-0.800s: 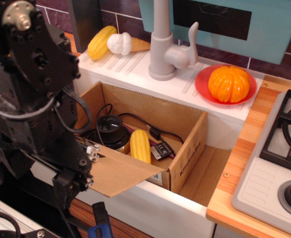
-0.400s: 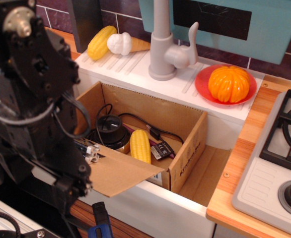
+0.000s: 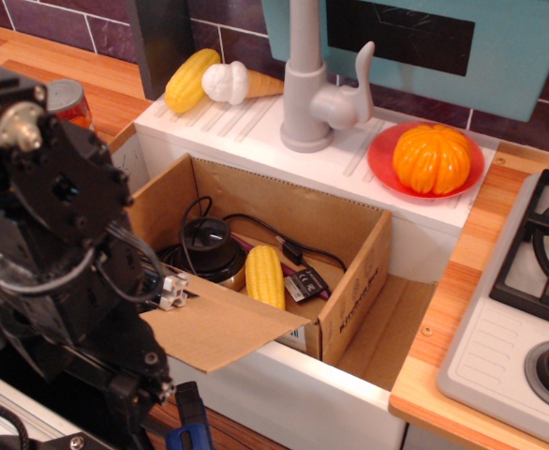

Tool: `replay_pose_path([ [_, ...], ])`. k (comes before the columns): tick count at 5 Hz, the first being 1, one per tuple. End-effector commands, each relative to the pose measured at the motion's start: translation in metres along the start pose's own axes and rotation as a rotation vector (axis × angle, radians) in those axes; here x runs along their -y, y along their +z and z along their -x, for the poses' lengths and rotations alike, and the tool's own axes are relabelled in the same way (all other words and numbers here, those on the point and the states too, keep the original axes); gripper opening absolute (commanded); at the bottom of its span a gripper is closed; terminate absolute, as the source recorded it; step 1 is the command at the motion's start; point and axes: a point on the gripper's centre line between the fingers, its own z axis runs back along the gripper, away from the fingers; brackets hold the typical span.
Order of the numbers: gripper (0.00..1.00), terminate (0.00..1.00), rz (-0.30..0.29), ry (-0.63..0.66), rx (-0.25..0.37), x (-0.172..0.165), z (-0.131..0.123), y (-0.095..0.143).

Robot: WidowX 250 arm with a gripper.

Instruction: Close brown1fbox flap

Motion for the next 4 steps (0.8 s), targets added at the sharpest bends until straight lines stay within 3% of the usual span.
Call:
replay_pose_path([
  [1, 1.00, 0.00, 0.028, 0.000, 0.020, -0.005, -0.009, -0.003],
  [2, 1.00, 0.00, 0.057, -0.019, 0.031, -0.013, -0.021, 0.001],
  [4, 1.00, 0.00, 0.039, -0.041, 0.093, -0.022, -0.040, 0.016],
])
